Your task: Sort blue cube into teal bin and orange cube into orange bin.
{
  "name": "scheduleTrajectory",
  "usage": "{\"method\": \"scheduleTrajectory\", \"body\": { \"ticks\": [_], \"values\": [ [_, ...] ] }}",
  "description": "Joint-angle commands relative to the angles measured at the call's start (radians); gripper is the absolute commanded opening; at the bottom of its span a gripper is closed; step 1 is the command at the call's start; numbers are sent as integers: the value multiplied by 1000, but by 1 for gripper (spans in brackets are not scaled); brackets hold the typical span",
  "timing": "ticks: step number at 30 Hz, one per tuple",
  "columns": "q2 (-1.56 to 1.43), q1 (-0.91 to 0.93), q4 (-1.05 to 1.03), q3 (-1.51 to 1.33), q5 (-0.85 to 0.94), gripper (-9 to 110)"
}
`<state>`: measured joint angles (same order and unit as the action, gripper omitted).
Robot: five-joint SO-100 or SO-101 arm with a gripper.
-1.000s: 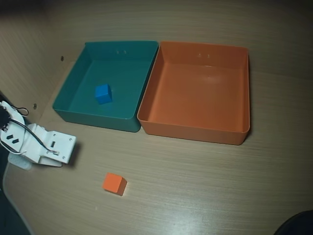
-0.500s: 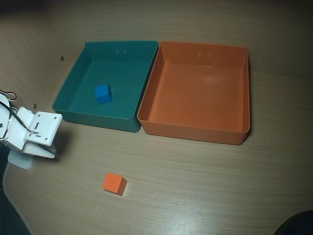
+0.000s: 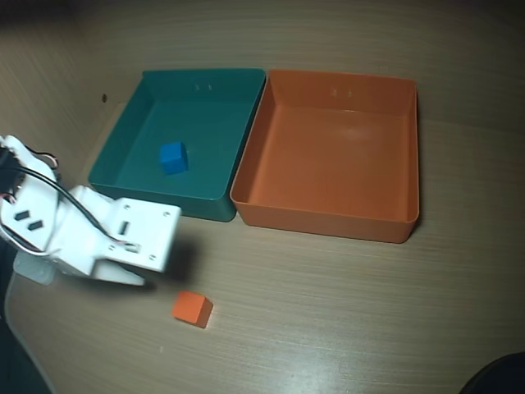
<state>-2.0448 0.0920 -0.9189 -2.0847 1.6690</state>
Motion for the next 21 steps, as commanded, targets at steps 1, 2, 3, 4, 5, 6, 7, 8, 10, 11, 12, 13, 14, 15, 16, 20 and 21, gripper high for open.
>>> {"method": "scheduleTrajectory", "body": {
  "ticks": [1,2,3,4,5,6,7,8,10,11,12,13,14,15,16,20,21],
  "values": [
    [98,14,49,129,3,28],
    [126,15,58,147,3,28],
    [149,15,66,164,3,28],
    [169,20,74,173,3,28],
    [187,32,81,186,5,28],
    [201,44,84,196,5,28],
    [212,55,84,206,5,28],
    [221,64,84,215,6,28],
    [233,75,84,225,6,28],
    [239,78,84,229,6,28],
    [249,78,84,230,6,28],
    [259,80,86,232,6,28],
    [270,80,86,232,6,28],
    [284,80,86,232,6,28],
    [296,80,86,232,6,28],
    [341,80,87,233,8,28],
    [350,80,87,233,8,28]
  ]
}}
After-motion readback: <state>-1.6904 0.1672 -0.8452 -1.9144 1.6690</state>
